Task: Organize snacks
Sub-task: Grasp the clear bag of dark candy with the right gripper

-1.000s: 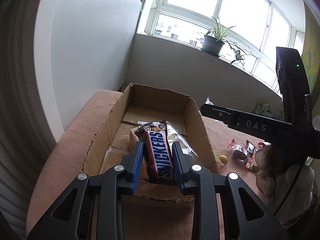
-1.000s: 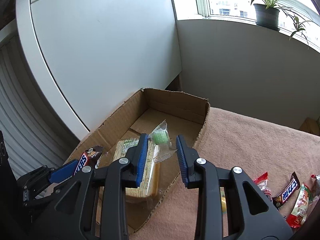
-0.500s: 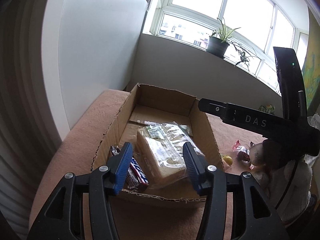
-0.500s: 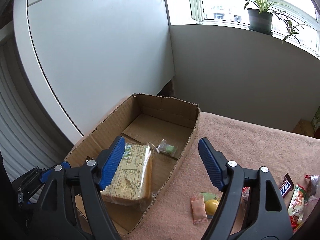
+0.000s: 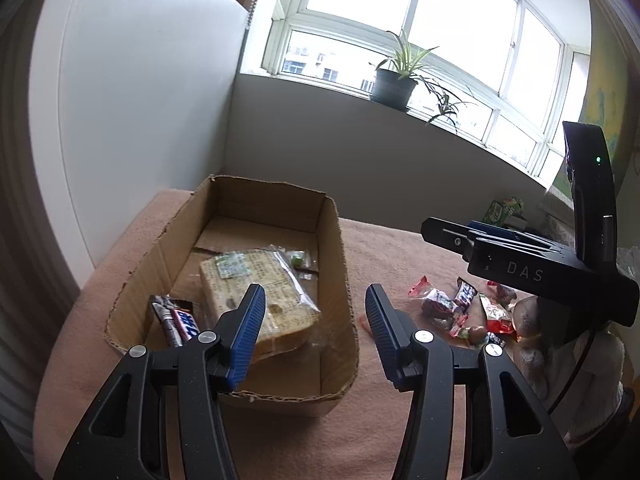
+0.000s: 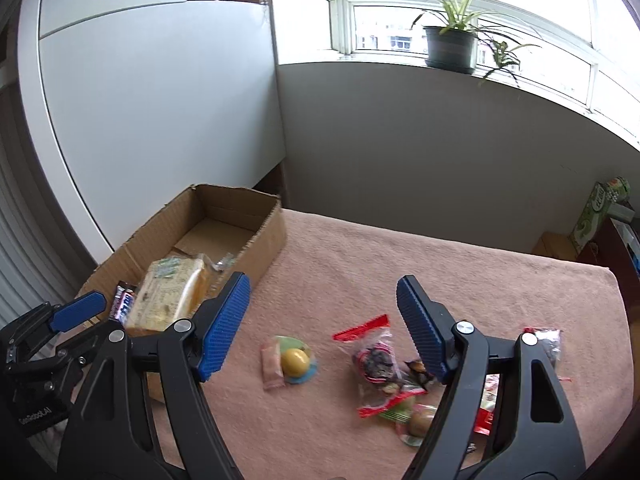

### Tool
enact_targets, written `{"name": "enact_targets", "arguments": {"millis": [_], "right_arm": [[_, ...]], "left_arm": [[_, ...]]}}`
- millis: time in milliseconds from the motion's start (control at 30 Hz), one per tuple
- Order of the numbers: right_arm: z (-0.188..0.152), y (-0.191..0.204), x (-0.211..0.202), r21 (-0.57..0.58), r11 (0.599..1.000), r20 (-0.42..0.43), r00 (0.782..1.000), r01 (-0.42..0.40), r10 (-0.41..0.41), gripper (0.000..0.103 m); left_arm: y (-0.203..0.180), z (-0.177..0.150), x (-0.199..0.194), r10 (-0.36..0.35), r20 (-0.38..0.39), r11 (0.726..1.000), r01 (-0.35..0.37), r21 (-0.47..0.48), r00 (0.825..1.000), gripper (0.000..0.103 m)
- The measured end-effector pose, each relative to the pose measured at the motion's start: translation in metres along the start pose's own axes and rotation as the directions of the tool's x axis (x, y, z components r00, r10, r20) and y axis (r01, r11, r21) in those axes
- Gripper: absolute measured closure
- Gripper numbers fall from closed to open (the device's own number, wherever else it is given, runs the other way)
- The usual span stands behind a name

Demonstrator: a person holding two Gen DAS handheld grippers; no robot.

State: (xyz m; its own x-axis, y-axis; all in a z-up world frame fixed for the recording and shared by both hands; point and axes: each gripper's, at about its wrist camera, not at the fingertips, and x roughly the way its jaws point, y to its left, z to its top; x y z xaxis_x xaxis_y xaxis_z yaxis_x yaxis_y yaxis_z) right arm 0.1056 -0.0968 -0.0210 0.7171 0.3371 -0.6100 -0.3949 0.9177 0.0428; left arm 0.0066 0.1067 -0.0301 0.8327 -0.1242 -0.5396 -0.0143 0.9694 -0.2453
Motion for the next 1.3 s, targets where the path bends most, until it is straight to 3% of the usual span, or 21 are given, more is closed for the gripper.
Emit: {"name": "enact_targets", "arguments": {"millis": [333, 567, 633, 867, 1300], "right_arm": [[-0.023, -0.109, -0.014, 0.136, 0.98, -0.021, 0.989, 0.146, -0.145, 0.025], [-0.048, -0.163, 0.002, 0.188, 0.961, -0.11, 0.976, 0.204, -0.186, 0.025], [-0.053, -0.176, 0.004, 0.215, 0.956, -0.128, 0.977, 0.197, -0.172, 0.025], [-0.059, -0.195, 0.015, 0.254, 0.951, -0.164, 0.976, 0.179, -0.14, 0.025], [-0.072, -0.203, 0.048, 0.256, 0.952, -0.245, 0.964, 0.165, -0.101, 0.025]], "left_arm": [[-0.053, -0.007, 0.019, -0.058, -0.045, 0.996, 0.062, 0.07, 0.997, 0.052], [-0.093, -0.016, 0.05, -0.114, -0.14, 0.988, 0.127, 0.087, 0.984, 0.051], [-0.104, -0.017, 0.061, -0.131, -0.167, 0.986, 0.146, 0.08, 0.977, 0.045], [-0.123, -0.014, 0.097, -0.149, -0.244, 0.987, 0.158, 0.017, 0.958, 0.041], [-0.134, -0.017, 0.144, -0.09, -0.328, 0.996, 0.093, -0.005, 0.94, 0.041]]}}
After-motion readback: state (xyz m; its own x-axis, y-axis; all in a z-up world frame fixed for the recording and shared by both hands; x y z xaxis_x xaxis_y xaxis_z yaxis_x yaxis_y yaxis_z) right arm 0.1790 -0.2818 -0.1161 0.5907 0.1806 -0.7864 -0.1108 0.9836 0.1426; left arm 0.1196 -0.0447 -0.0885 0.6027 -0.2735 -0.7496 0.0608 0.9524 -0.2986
